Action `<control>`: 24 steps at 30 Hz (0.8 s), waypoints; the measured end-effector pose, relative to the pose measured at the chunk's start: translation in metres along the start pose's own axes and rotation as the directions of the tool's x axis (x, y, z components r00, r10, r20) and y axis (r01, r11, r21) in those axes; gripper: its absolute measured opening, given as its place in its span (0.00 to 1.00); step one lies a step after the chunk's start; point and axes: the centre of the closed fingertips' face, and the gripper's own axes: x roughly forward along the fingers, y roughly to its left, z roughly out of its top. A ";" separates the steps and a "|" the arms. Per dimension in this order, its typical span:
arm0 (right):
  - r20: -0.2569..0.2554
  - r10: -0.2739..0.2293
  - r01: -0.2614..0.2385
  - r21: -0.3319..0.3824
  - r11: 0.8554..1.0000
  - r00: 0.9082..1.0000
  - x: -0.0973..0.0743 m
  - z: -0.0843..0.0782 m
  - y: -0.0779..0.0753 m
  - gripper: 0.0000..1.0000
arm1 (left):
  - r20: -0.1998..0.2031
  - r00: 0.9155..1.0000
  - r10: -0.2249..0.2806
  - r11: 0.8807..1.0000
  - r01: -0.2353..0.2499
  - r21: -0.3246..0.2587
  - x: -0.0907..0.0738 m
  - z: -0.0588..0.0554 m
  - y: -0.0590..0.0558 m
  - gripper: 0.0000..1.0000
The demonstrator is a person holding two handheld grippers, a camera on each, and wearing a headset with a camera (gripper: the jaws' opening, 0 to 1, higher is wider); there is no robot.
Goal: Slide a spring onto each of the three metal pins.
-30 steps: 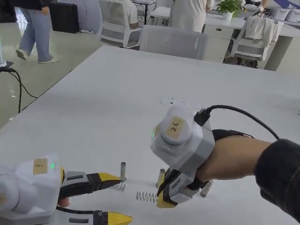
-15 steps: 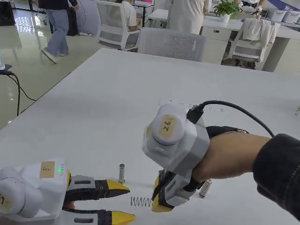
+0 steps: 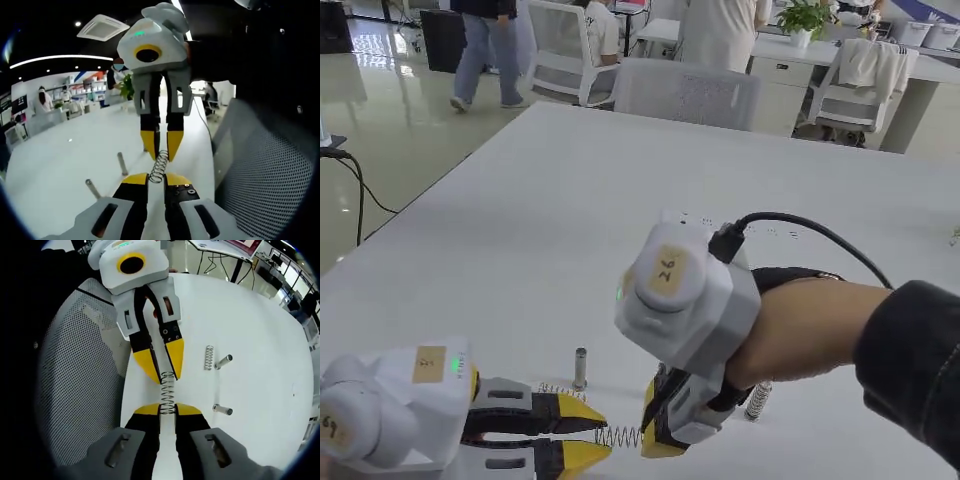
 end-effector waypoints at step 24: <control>0.114 -0.044 0.045 -0.010 0.999 0.992 -0.026 0.034 -0.001 0.08 | -0.017 1.000 0.012 1.000 -0.012 -0.001 0.000 -0.004 0.003 0.02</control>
